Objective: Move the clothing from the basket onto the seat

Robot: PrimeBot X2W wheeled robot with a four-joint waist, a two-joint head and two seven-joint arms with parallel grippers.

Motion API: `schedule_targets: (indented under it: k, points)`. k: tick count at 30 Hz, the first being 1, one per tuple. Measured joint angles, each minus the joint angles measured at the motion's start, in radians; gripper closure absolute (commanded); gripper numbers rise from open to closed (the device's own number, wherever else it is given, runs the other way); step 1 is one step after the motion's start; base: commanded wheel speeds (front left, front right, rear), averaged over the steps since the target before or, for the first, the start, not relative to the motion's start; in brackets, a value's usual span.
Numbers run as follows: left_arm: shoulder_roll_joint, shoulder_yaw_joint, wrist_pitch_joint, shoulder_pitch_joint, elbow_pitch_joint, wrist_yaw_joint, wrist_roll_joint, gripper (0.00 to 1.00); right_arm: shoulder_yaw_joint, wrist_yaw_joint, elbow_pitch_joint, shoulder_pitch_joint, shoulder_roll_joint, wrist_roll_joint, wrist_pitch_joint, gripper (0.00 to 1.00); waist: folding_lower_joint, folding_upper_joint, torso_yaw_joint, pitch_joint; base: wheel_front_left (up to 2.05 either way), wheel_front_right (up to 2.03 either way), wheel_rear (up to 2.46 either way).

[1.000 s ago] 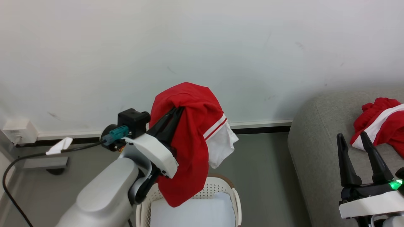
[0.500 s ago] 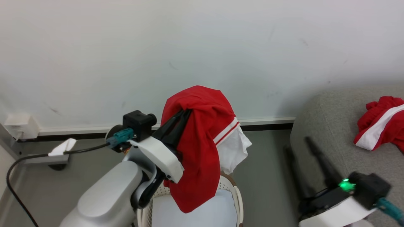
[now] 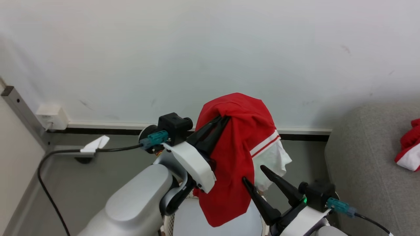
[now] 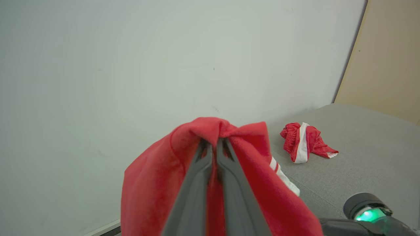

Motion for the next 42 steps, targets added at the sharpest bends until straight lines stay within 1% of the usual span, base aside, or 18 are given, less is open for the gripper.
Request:
schedule_targets:
  k: [5, 11, 16, 21, 22, 23, 24, 25, 34, 42]
  points:
    - [-0.037, -0.031, 0.005, -0.008, 0.006, -0.016, 0.006, 1.0, 0.058, 0.0, 0.124, -0.07, 0.025, 0.062, -0.001, 0.0, 0.0, 0.0, 0.046, -0.001, 0.0, 0.0, 0.0]
    - [-0.079, -0.073, 0.018, -0.011, 0.006, -0.041, 0.006, 1.0, 0.055, 0.0, 0.213, -0.132, 0.05, 0.114, -0.001, 0.0, 0.0, 0.0, 0.103, -0.003, 0.0, 0.0, 0.0]
    - [-0.103, -0.094, 0.028, -0.011, 0.012, -0.054, -0.004, 1.0, 0.051, 0.0, 0.23, -0.174, 0.051, 0.13, -0.001, 0.0, 0.0, 0.0, 0.148, -0.005, 0.0, 0.0, 0.0]
    - [-0.106, -0.106, 0.028, -0.012, 0.022, -0.062, -0.01, 1.0, 0.024, 0.0, 0.23, -0.182, 0.044, 0.13, -0.001, 0.0, 0.0, 0.0, 0.178, -0.003, 0.0, 0.0, 0.0]
    - [-0.106, -0.106, 0.028, -0.012, 0.024, -0.062, -0.01, 1.0, 0.02, 0.0, 0.229, -0.181, 0.043, 0.129, -0.001, 0.49, 0.0, 0.0, 0.182, -0.003, 0.0, 0.0, 0.0]
    - [-0.106, -0.106, 0.028, -0.012, 0.026, -0.063, -0.011, 1.0, 0.013, 0.0, 0.225, -0.181, 0.043, 0.126, -0.001, 0.62, 0.0, 0.0, 0.185, -0.002, 0.0, 0.0, 0.0]
    - [-0.105, -0.106, 0.028, -0.012, 0.028, -0.063, -0.012, 1.0, 0.004, 0.0, 0.222, -0.181, 0.042, 0.123, -0.001, 0.93, 0.0, 0.0, 0.187, -0.001, 0.0, 0.0, 0.0]
    - [-0.105, -0.106, 0.028, -0.013, 0.03, -0.063, -0.012, 1.0, -0.002, 0.0, 0.218, -0.18, 0.041, 0.118, -0.001, 1.0, 0.0, 0.0, 0.188, -0.001, 0.0, 0.0, 0.0]
    - [-0.088, -0.089, 0.016, -0.015, 0.058, -0.06, -0.021, 1.0, -0.022, 0.0, 0.164, -0.152, 0.034, 0.101, -0.001, 1.0, 0.0, 0.0, 0.171, 0.001, 0.0, 0.0, 0.0]
    - [-0.071, -0.082, 0.007, -0.009, 0.081, -0.053, -0.03, 1.0, -0.071, 0.0, 0.088, -0.107, 0.008, 0.074, -0.001, 1.0, 0.0, 0.0, 0.136, 0.001, 0.0, 0.0, 0.0]
